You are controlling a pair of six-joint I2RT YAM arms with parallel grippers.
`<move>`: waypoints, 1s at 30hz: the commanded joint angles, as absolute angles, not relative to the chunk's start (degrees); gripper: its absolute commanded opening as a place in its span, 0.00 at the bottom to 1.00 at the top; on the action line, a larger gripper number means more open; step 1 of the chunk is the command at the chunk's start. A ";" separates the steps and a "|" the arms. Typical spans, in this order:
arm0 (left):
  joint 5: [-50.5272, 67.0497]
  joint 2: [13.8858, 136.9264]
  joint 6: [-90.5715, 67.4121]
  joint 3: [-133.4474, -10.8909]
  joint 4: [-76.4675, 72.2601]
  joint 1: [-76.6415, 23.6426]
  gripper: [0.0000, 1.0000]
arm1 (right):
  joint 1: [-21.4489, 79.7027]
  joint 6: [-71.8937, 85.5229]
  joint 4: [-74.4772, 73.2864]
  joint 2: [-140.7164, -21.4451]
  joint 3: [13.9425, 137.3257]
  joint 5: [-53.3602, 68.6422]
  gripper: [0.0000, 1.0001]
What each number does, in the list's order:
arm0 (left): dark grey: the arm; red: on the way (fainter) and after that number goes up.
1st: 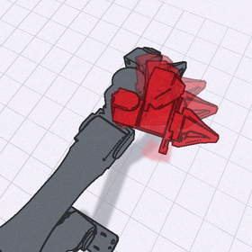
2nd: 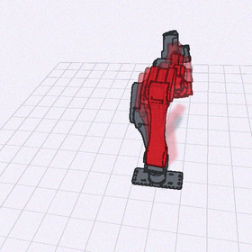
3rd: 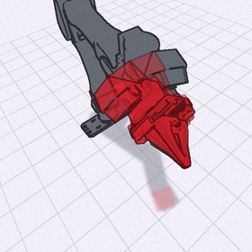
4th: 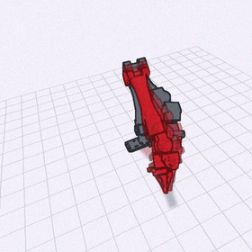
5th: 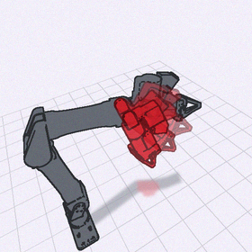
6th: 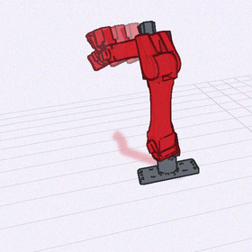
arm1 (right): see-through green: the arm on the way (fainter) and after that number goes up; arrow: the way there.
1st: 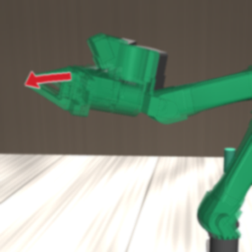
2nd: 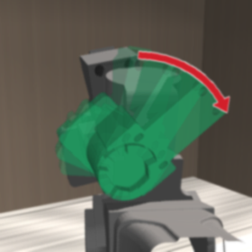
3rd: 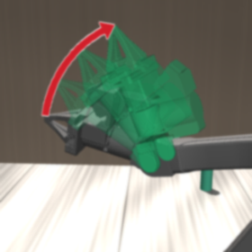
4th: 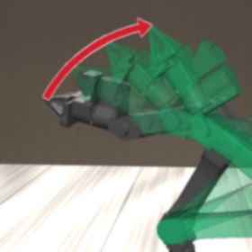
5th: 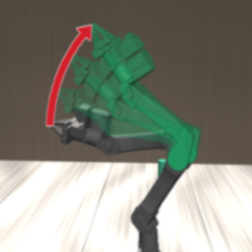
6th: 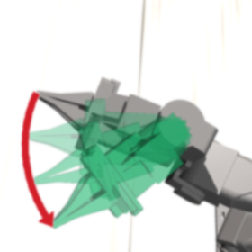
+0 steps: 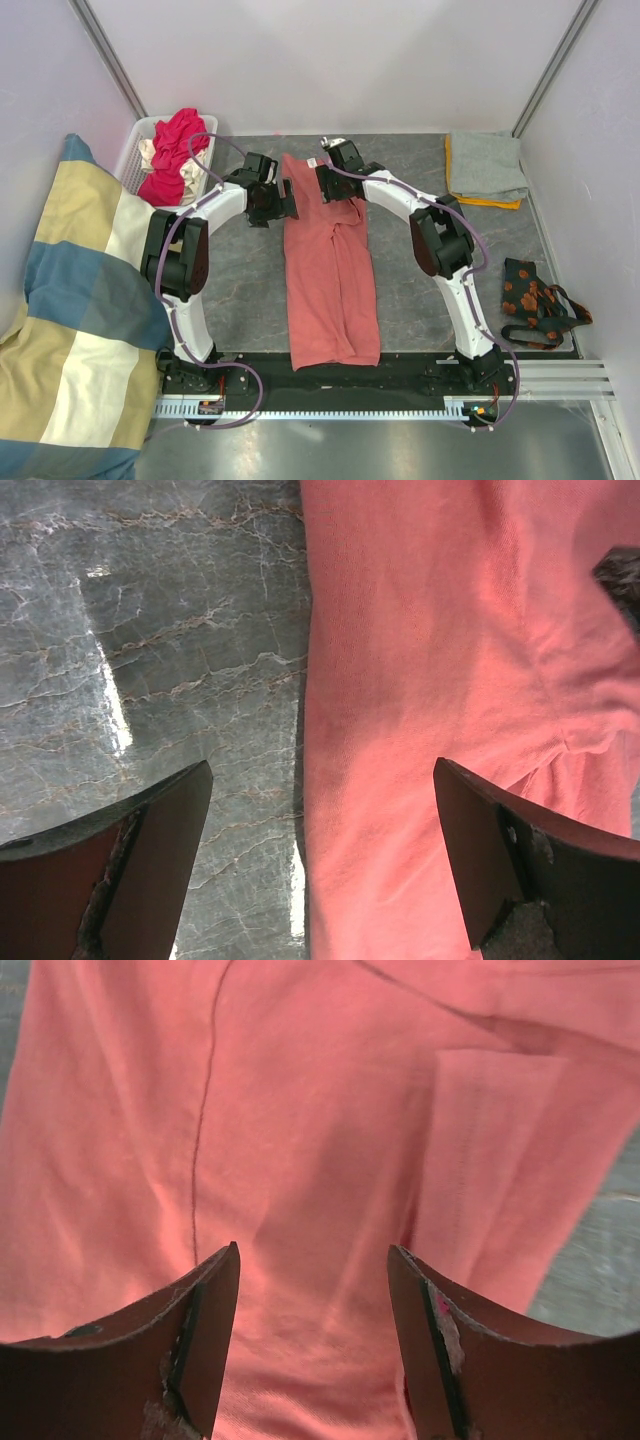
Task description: Fold and stack the t-shirts
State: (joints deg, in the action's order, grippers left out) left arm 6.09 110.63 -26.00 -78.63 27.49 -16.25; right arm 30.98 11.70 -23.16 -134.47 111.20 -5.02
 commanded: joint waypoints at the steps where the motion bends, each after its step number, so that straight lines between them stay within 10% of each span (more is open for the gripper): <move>1: 6.06 108.37 -27.51 -78.57 25.84 -16.61 1.00 | 30.24 10.63 -22.68 -135.79 114.08 -0.17 0.69; 30: 6.24 109.60 -27.33 -78.57 25.84 -16.52 1.00 | 28.48 13.00 -21.54 -129.56 105.83 -27.16 0.74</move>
State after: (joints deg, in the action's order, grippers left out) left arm 6.11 110.63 -26.06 -78.37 27.24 -16.27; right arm 29.34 10.98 -22.22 -134.93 108.27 -21.26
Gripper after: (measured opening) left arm 0.995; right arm 0.734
